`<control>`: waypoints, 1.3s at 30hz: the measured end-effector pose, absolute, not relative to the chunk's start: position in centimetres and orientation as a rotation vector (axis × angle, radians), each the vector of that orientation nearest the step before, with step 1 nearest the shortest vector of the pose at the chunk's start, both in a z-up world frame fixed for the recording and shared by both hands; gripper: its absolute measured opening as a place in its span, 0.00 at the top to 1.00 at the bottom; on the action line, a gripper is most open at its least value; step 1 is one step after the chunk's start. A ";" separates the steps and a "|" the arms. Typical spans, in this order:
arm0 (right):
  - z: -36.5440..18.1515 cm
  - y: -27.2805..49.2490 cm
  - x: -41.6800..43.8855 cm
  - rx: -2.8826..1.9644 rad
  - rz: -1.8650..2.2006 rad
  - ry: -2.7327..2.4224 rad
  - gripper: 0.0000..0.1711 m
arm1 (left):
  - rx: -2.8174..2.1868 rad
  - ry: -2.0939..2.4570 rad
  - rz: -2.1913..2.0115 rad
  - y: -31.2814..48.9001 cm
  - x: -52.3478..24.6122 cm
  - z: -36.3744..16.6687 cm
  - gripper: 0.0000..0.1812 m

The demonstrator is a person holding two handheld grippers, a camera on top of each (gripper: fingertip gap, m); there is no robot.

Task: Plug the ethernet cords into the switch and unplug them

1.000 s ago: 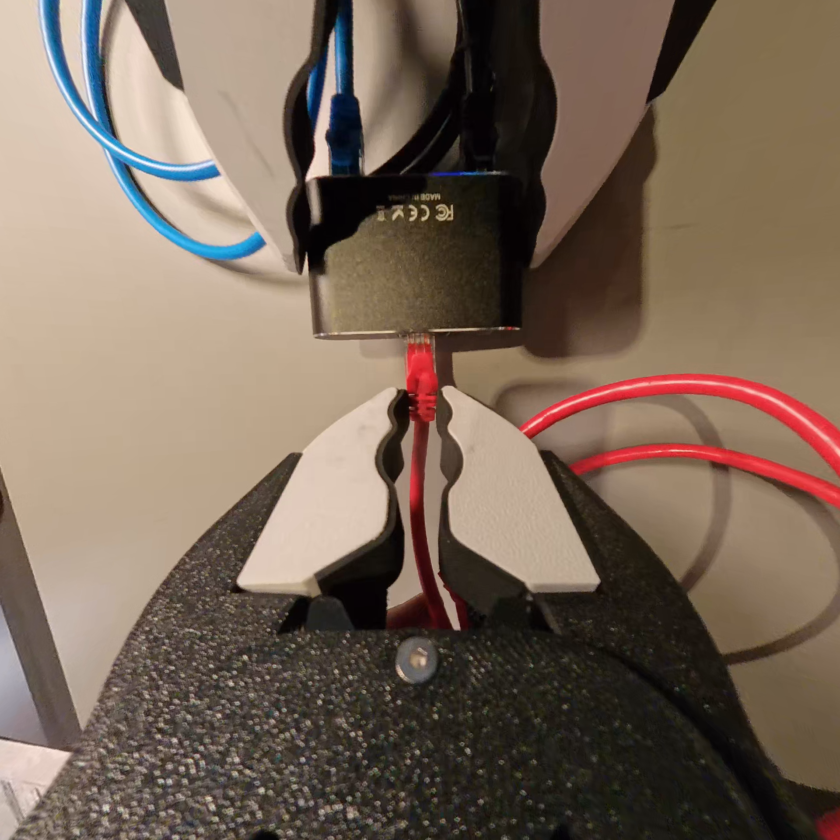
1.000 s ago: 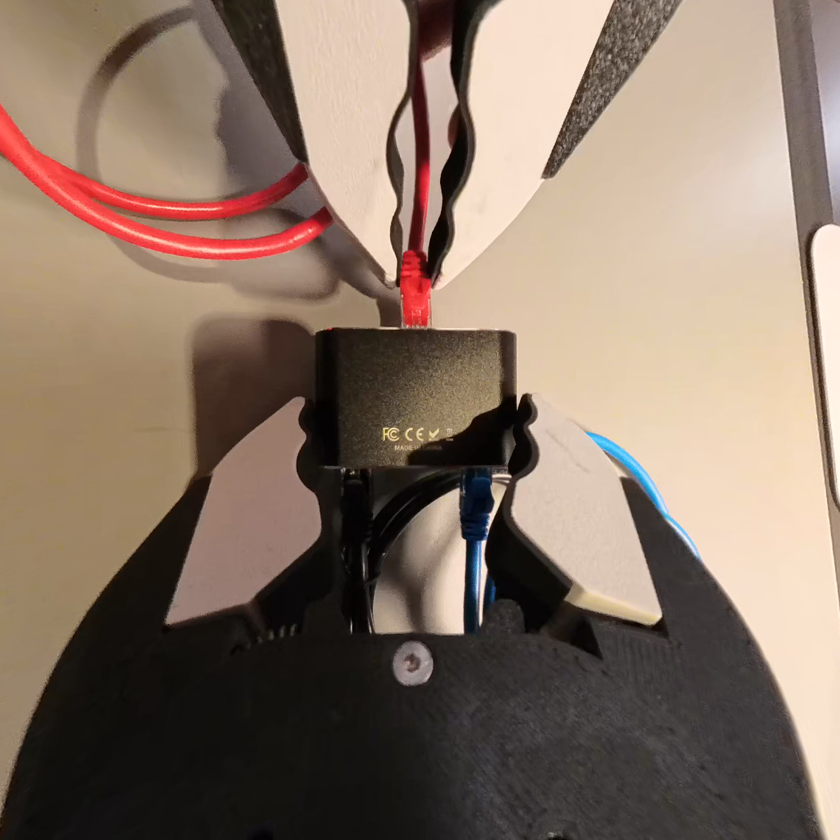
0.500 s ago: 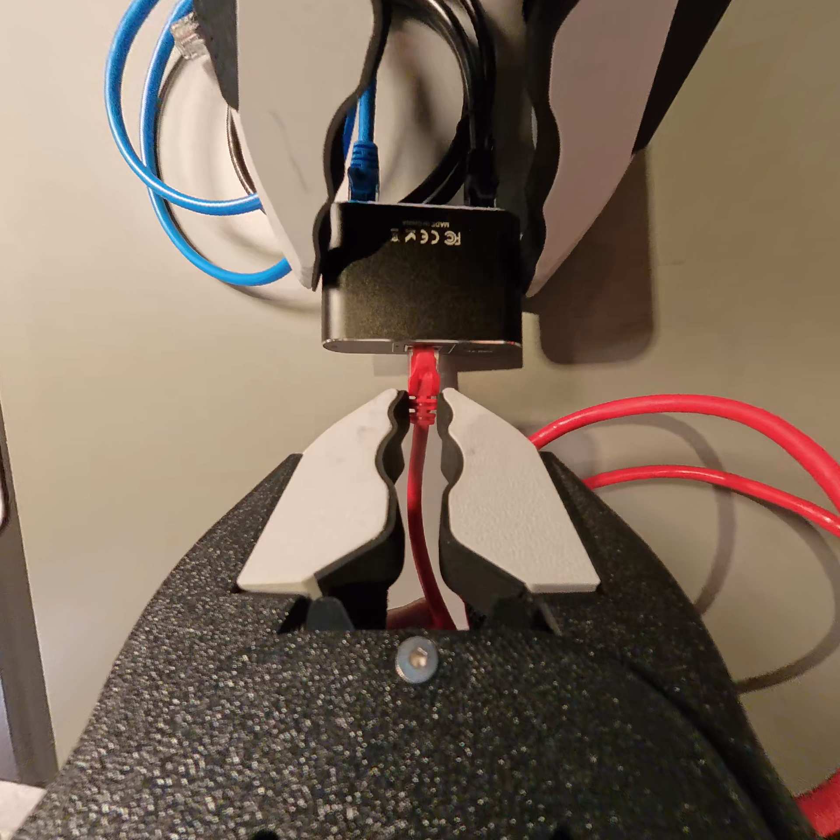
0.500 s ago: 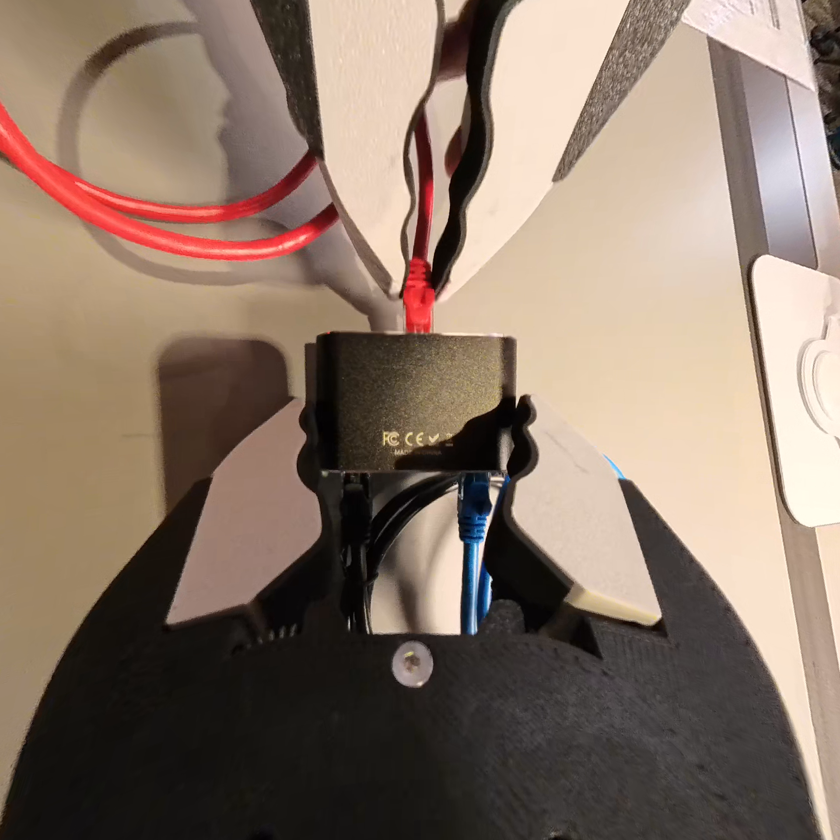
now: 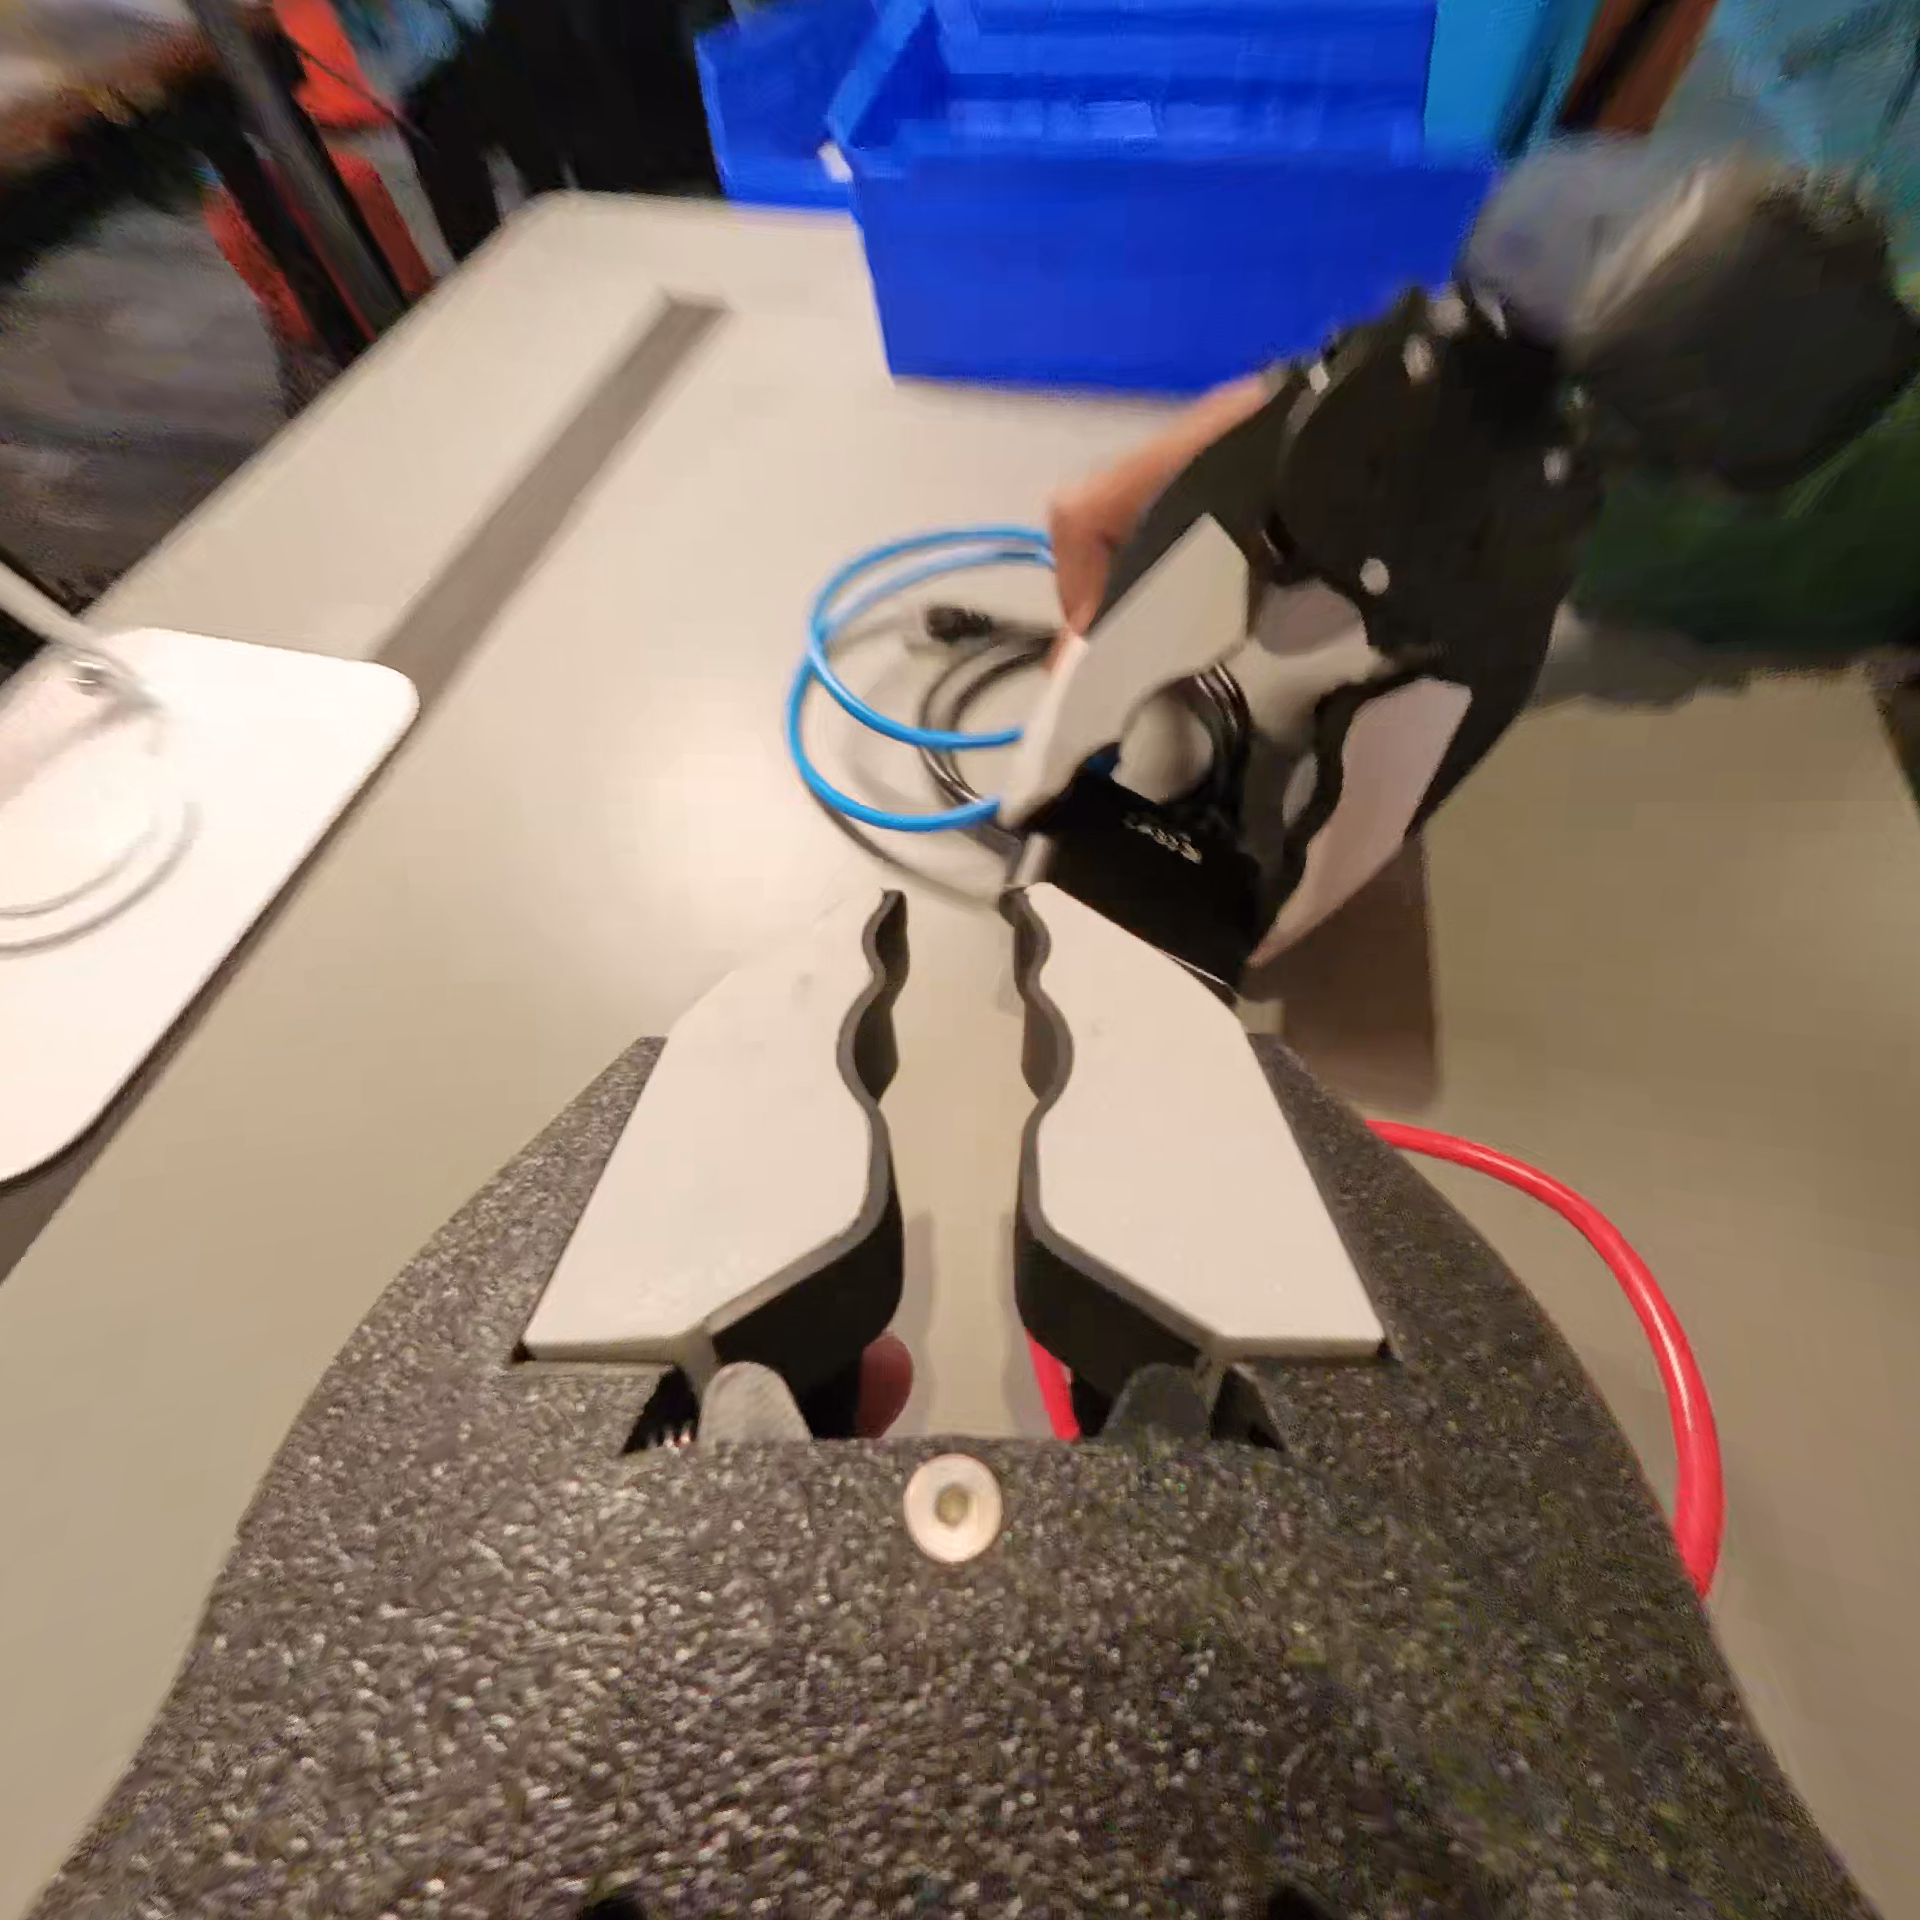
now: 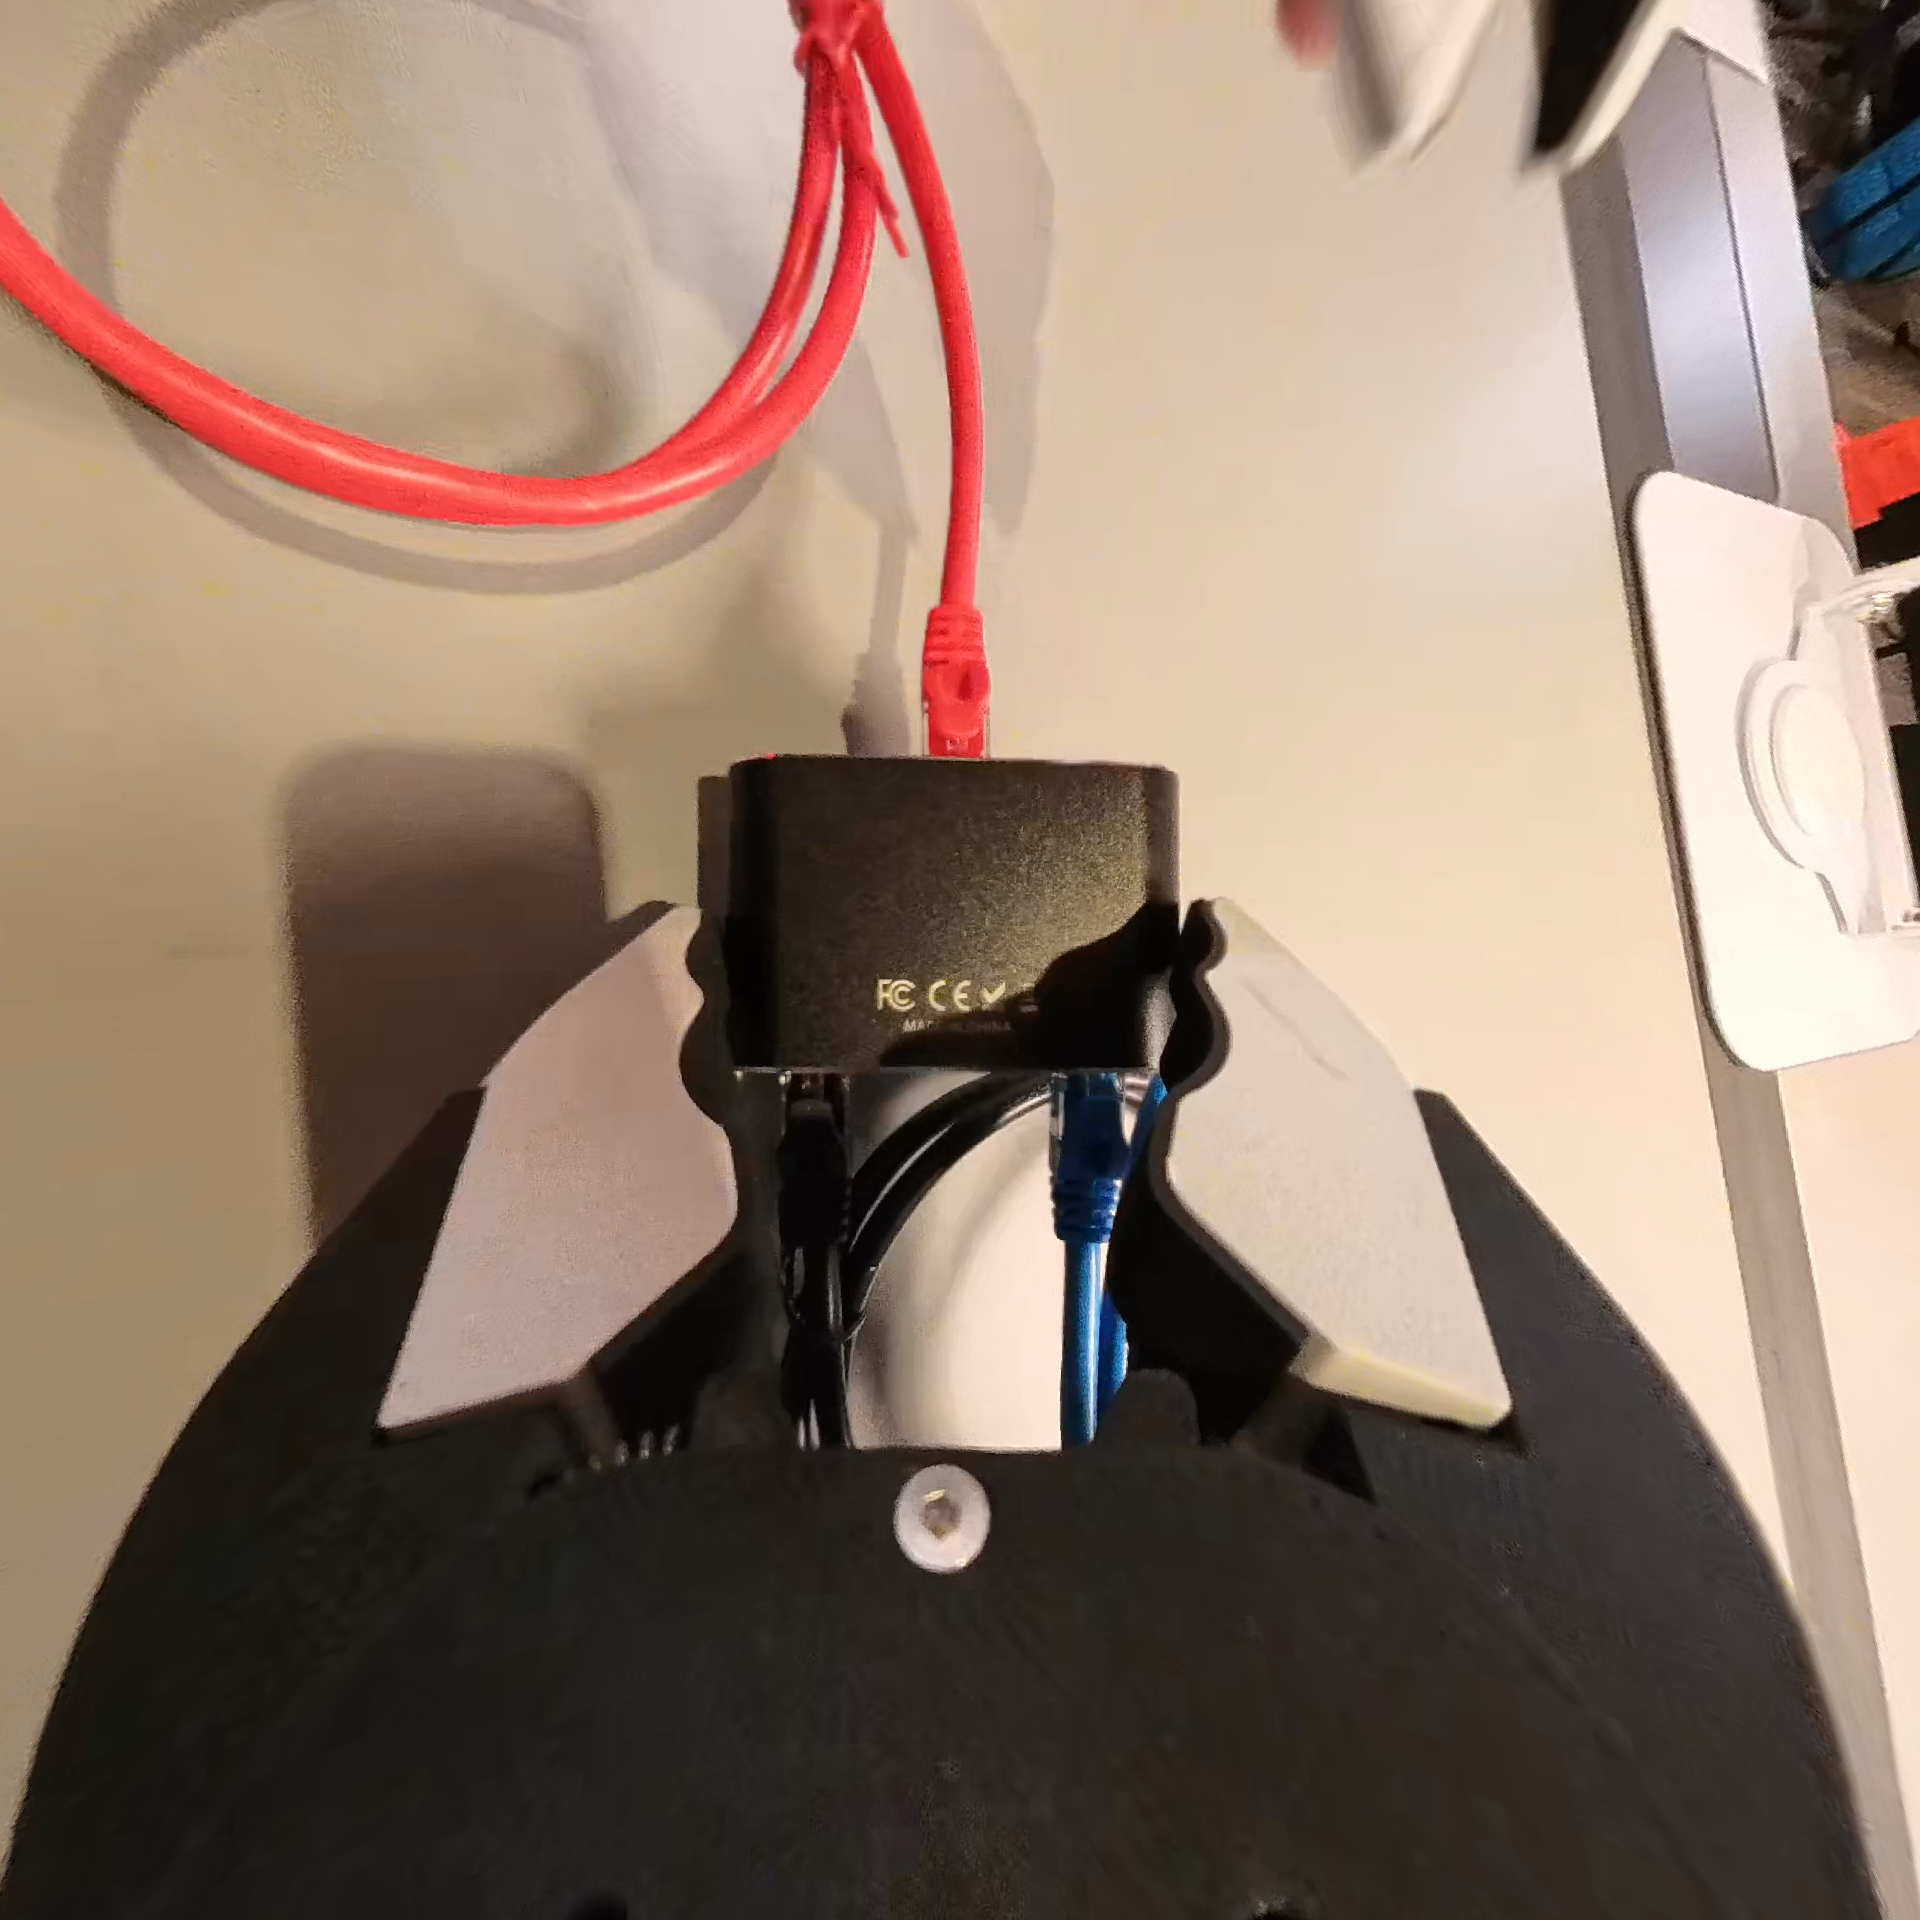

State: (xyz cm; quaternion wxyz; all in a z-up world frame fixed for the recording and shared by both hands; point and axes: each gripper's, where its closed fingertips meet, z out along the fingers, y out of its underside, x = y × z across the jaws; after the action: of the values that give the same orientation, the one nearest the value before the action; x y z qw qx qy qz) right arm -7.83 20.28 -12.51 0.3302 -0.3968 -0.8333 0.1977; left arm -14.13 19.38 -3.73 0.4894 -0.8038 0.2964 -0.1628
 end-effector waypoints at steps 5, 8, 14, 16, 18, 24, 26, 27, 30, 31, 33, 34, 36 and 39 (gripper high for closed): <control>-11.0 21.4 -7.6 -1.068 0.480 -2.114 0.52 | -1.820 0.509 -0.310 20.7 -20.9 -3.1 0.90; -9.9 22.4 -7.3 -1.085 0.435 -2.068 0.52 | -1.752 0.395 -0.353 20.5 -22.9 -4.5 0.92; -7.4 24.4 -6.3 -1.133 0.330 -1.970 0.52 | -1.751 0.332 -0.352 21.5 -23.5 -6.5 0.92; -6.1 25.1 -5.6 -1.148 0.295 -1.921 0.52 | -1.761 0.356 -0.314 21.5 -23.2 -6.7 0.92; -4.3 25.8 -4.8 -1.164 0.276 -1.854 0.52 | -1.753 0.388 -0.272 21.4 -22.8 -6.7 0.92; 1.9 28.7 -1.2 -1.227 0.254 -1.616 0.52 | -1.725 0.427 -0.221 21.5 -22.2 -6.5 0.92; 4.1 30.0 0.6 -1.249 0.238 -1.532 0.52 | -1.722 0.431 -0.217 21.4 -22.1 -6.5 0.92; 5.1 30.7 1.6 -1.261 0.218 -1.494 0.52 | -1.720 0.430 -0.218 21.4 -22.1 -6.5 0.92; 8.4 33.2 5.4 -1.295 0.131 -1.376 0.52 | -1.715 0.421 -0.228 21.4 -22.3 -6.4 0.92; 9.4 34.0 6.8 -1.311 0.096 -1.342 0.52 | -1.714 0.417 -0.229 21.4 -22.3 -6.3 0.92; 11.2 35.5 9.7 -1.349 0.026 -1.284 0.52 | -1.714 0.417 -0.232 21.4 -22.3 -6.3 0.92; 11.8 36.2 11.2 -1.381 -0.010 -1.262 0.52 | -1.716 0.419 -0.231 21.4 -22.3 -6.3 0.92; 12.3 37.7 14.0 -1.454 -0.079 -1.221 0.52 | -1.720 0.427 -0.229 21.4 -22.2 -6.4 0.92; 11.4 40.1 17.8 -1.606 -0.142 -1.163 0.52 | -1.724 0.441 -0.222 21.4 -22.0 -6.6 0.92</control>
State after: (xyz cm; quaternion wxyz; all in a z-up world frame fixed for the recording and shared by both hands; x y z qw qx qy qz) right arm 17.79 40.07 11.36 0.5453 -0.6771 -0.4905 -0.0597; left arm -22.00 21.41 -6.56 0.6240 -0.7512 0.1921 -0.0967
